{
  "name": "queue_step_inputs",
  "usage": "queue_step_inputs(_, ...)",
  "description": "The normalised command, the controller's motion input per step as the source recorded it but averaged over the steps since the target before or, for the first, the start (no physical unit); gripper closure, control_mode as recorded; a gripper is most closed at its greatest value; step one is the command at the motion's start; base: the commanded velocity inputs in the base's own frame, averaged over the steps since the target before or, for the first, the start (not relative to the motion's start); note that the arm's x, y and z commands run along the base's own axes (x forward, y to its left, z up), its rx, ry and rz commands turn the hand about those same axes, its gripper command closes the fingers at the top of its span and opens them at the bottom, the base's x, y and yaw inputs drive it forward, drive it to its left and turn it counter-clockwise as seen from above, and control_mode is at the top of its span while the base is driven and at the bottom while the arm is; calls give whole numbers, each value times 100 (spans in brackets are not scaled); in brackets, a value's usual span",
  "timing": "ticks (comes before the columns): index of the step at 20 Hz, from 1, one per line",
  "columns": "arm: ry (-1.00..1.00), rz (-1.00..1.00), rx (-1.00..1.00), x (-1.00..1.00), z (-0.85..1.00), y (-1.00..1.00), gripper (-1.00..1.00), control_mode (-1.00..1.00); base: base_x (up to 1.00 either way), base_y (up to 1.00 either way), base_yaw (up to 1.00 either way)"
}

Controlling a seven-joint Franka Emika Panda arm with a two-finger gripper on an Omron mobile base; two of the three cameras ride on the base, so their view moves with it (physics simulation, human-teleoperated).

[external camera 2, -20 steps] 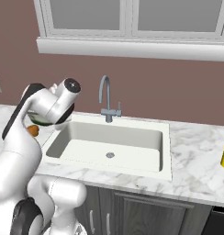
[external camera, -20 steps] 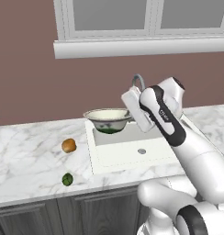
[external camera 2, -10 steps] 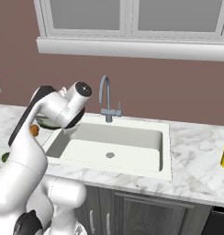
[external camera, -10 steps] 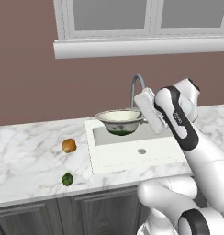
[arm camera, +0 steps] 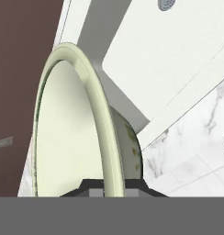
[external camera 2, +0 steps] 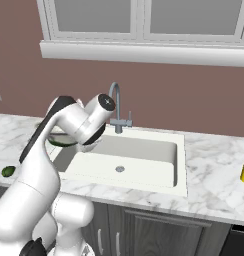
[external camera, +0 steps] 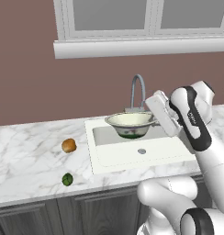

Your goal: Remove the potato and avocado from the sink. Then move the bowl and cup from the counter to the sink for washing.

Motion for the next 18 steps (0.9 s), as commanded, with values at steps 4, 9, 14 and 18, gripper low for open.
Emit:
queue_step_inputs(4,0,18,0,-8,0,-37,100,-100,0,0,0)
queue_step_inputs(9,0,21,0,-3,0,-38,100,-100,0,0,0)
queue_step_inputs(14,0,22,0,-5,0,-42,100,-100,0,0,0)
queue_step_inputs(18,0,22,0,-15,-1,-35,100,-100,0,0,0)
